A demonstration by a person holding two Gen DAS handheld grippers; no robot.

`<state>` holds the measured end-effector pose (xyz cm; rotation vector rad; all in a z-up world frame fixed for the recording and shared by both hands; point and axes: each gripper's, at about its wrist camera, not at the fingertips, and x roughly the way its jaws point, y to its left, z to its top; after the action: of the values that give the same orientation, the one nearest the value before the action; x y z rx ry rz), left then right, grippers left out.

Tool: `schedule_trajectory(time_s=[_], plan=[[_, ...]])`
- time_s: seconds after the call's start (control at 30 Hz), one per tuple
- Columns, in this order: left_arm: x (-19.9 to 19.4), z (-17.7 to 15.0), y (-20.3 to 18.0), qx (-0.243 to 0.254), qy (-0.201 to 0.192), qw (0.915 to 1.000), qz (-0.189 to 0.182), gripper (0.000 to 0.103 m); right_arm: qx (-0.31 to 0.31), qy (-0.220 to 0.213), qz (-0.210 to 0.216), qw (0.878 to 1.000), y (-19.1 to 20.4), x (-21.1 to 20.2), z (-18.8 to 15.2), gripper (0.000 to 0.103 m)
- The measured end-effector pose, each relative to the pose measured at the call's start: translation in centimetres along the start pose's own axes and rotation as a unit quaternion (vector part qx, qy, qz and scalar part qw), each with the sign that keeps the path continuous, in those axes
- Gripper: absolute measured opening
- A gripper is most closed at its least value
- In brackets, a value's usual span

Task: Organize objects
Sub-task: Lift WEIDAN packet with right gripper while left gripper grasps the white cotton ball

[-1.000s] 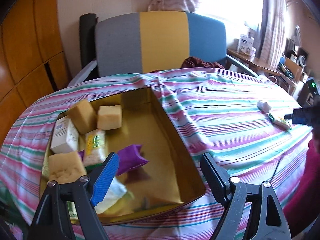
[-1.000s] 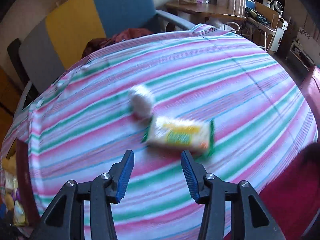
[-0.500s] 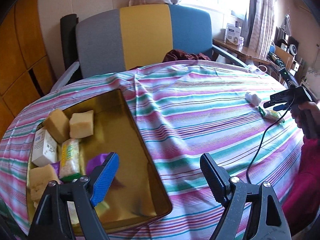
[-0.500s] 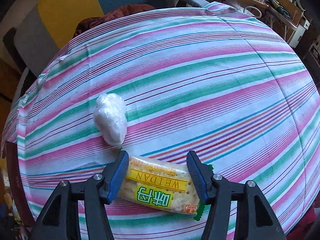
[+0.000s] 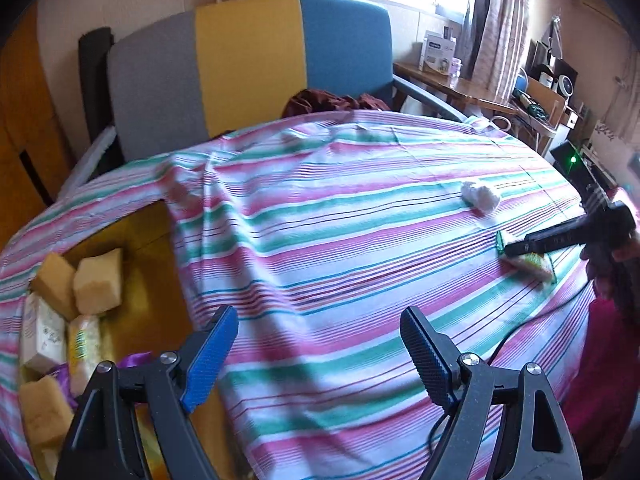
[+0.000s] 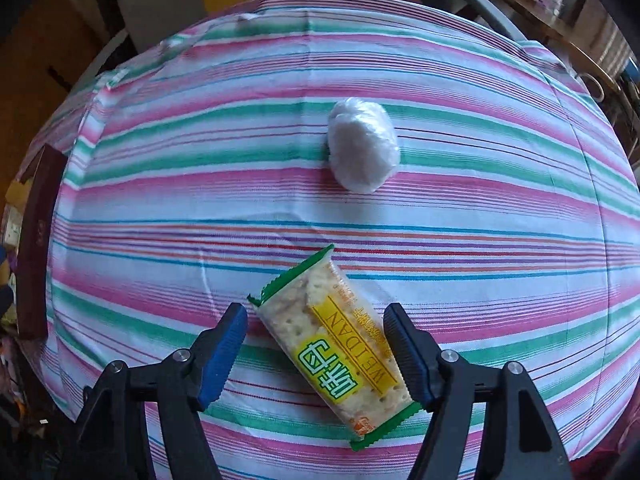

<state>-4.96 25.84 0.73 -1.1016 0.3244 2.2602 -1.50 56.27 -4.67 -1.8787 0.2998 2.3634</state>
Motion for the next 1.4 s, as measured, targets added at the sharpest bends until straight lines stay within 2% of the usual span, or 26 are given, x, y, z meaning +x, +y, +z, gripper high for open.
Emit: schedule_trajectory(time_s=[0.2,0.27,0.33,0.43,0.5,0.7,0.87,1.1,1.13,1.17,1.33,1.37,1.4], plan=[[2.3,2.2,-1.4,0.010,0.006,0.9999,-0.001,0.084,-0.048,0.061,-0.063,0.995,1.1,1.7,-0.4,0.070],[3.1,3.1,-2.1,0.009,0.009,0.9999,-0.010,0.084,-0.050,0.053,-0.063,0.995,1.3,1.2,-0.5,0.044],[3.9,3.8,-2.9,0.013,0.010,0.9998,-0.014,0.084,-0.039,0.048,-0.098,0.993,1.1,0.8,-0.6,0.044],[5.2,4.9,-4.4,0.022,0.012,0.9994,-0.023,0.083,0.034,0.023,-0.102,0.994,-1.2,-0.2,-0.7,0.044],[6.3,5.8,-5.6,0.022,0.016,0.9990,-0.035,0.080,0.097,-0.004,-0.117,0.988,-3.3,-1.1,-0.7,0.044],[9.9,7.8,-10.3,0.032,0.046,0.9958,-0.072,0.068,0.222,-0.027,-0.073,0.972,-7.4,-0.5,-1.5,0.044],[12.3,9.8,-13.9,0.027,0.056,0.9930,-0.101,0.068,0.204,-0.030,-0.069,0.976,-7.2,-0.5,-1.4,0.044],[15.8,13.0,-18.5,0.023,0.063,0.9912,-0.114,0.068,0.202,-0.029,-0.066,0.977,-7.0,-0.6,-1.3,0.044],[16.4,13.3,-19.0,0.022,0.065,0.9911,-0.114,0.068,0.202,-0.028,-0.066,0.977,-7.0,-0.6,-1.3,0.044],[16.9,13.6,-19.7,0.021,0.068,0.9908,-0.115,0.069,0.171,-0.026,-0.057,0.983,-7.0,-0.6,-1.3,0.044],[20.3,14.5,-22.2,0.028,0.085,0.9907,-0.102,0.068,0.179,-0.029,-0.047,0.982,-7.2,-0.8,-1.4,0.045],[21.2,14.5,-22.6,0.030,0.092,0.9906,-0.096,0.065,0.179,-0.028,-0.046,0.982,-7.2,-0.8,-1.4,0.045],[22.0,14.3,-22.9,0.034,0.102,0.9899,-0.093,0.050,0.179,-0.028,-0.044,0.982,-7.3,-0.8,-1.4,0.045]])
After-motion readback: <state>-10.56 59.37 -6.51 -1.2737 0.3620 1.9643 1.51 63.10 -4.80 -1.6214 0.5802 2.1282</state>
